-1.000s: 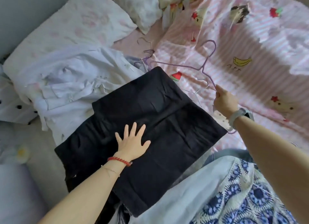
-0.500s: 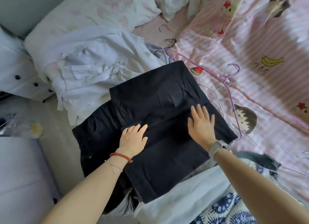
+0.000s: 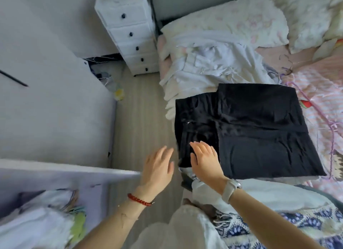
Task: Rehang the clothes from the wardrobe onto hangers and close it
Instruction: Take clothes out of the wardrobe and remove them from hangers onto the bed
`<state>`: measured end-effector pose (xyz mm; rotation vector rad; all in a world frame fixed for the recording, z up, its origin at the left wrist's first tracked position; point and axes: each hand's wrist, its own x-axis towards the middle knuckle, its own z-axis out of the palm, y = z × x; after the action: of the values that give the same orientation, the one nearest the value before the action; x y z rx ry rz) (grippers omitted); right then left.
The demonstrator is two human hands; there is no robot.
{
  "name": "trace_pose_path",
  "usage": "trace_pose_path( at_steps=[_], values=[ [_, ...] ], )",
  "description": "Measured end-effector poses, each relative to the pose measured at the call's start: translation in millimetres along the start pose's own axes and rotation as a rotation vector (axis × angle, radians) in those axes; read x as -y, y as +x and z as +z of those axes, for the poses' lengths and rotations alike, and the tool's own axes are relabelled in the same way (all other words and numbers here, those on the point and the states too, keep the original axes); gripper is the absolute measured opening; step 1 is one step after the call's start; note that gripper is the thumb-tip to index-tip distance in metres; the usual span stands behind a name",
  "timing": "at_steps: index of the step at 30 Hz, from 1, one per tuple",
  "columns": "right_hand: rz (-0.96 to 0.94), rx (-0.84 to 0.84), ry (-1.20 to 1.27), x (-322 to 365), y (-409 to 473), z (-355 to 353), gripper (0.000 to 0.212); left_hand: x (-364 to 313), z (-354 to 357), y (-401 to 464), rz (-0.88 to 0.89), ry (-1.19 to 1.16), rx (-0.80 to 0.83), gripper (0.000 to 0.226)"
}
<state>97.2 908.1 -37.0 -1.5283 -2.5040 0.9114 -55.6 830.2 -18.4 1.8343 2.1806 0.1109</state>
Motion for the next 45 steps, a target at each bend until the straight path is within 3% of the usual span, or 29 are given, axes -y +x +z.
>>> trace_pose_path(
  at_steps=[4, 9, 11, 15, 23, 27, 33, 35, 39, 41, 45],
  values=[
    [-0.251, 0.13, -0.137, 72, -45, 41, 0.04, 49, -10, -116, -0.126, -0.046, -0.148, 0.037],
    [-0.624, 0.243, -0.235, 196, -79, 93, 0.043, 141, -45, -251, -0.578, 0.074, -0.294, 0.036],
    [-0.765, 0.26, -0.219, 256, -93, 113, 0.043, 177, -67, -303, -0.793, 0.107, -0.371, 0.036],
    [-1.007, 0.311, -0.162, 371, -126, 147, 0.041, 229, -110, -402, -1.056, 0.205, -0.627, 0.037],
    [-1.324, 0.477, 0.008, 578, -176, 197, 0.036, 306, -198, -536, -1.397, 0.389, -0.838, 0.038],
    [-1.369, 0.601, 0.172, 670, -200, 215, 0.033, 342, -239, -574, -1.511, 0.478, -0.88, 0.044],
    [-1.3, 0.873, 0.349, 787, -243, 231, 0.027, 379, -254, -600, -1.577, 0.524, -0.798, 0.05],
    [-1.204, 1.01, 0.422, 815, -261, 233, 0.025, 386, -248, -604, -1.555, 0.543, -0.799, 0.046],
    [-0.83, 1.271, 0.589, 849, -282, 243, 0.021, 395, -231, -612, -1.505, 0.536, -0.785, 0.043],
    [-0.759, 1.226, 0.637, 857, -280, 249, 0.026, 398, -227, -614, -1.481, 0.564, -0.747, 0.042],
    [-0.915, 0.838, 0.607, 865, -259, 252, 0.023, 408, -224, -613, -1.445, 0.647, -0.684, 0.04]
  ],
)
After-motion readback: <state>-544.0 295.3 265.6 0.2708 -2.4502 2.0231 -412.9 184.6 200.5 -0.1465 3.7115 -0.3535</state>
